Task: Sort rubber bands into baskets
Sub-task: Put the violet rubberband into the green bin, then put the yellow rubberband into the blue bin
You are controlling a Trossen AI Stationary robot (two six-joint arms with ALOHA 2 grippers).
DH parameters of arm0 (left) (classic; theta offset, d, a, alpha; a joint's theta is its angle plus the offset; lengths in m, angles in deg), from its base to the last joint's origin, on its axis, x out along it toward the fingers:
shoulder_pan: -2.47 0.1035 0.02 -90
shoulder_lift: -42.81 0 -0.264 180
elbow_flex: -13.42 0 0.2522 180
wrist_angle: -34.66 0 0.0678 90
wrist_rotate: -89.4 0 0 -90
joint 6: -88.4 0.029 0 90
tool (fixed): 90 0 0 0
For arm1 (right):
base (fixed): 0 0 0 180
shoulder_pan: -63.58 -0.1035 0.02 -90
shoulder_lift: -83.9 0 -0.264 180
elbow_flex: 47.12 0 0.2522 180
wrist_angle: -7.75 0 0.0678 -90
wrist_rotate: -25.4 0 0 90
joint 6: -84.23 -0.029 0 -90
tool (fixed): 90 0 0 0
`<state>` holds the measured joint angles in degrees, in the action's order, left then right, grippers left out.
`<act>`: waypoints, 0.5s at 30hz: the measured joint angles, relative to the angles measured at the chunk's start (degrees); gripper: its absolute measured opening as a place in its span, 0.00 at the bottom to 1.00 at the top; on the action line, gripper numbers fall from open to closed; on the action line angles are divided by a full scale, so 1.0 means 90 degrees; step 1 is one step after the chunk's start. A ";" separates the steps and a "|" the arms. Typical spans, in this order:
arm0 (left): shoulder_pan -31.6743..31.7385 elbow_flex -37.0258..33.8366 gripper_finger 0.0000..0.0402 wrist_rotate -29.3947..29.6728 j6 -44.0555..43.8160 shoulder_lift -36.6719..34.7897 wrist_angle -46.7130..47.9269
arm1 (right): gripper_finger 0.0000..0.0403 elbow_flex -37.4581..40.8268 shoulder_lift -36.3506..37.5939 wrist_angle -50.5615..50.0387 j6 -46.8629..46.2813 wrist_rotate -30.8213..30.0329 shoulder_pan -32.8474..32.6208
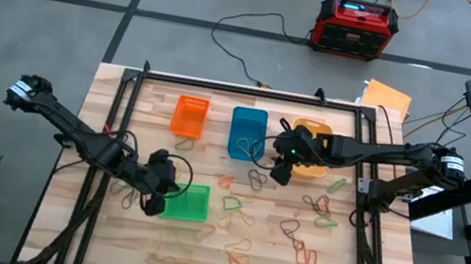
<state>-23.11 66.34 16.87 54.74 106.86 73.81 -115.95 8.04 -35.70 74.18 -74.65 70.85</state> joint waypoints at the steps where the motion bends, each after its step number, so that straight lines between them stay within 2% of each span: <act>1: 0.0000 0.0004 0.00 0.0001 -0.0004 0.0000 -0.0004 | 0.44 0.0000 0.0000 0.0001 0.0000 0.0000 0.0000; 5: -0.0001 0.0058 0.05 0.0123 0.0008 0.0000 -0.0038 | 0.44 0.0000 0.0000 0.0002 0.0000 0.0000 0.0000; 11: 0.0000 0.0061 0.17 0.0211 0.0008 0.0000 -0.0034 | 0.44 0.0000 0.0000 0.0002 0.0000 -0.0001 0.0000; 15: 0.0000 0.0061 0.24 0.0528 0.0064 0.0000 -0.0029 | 0.44 0.0000 0.0000 0.0002 0.0000 -0.0001 0.0000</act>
<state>-23.11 66.88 21.62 55.31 106.86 73.55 -115.95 8.04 -35.68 74.18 -74.65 70.85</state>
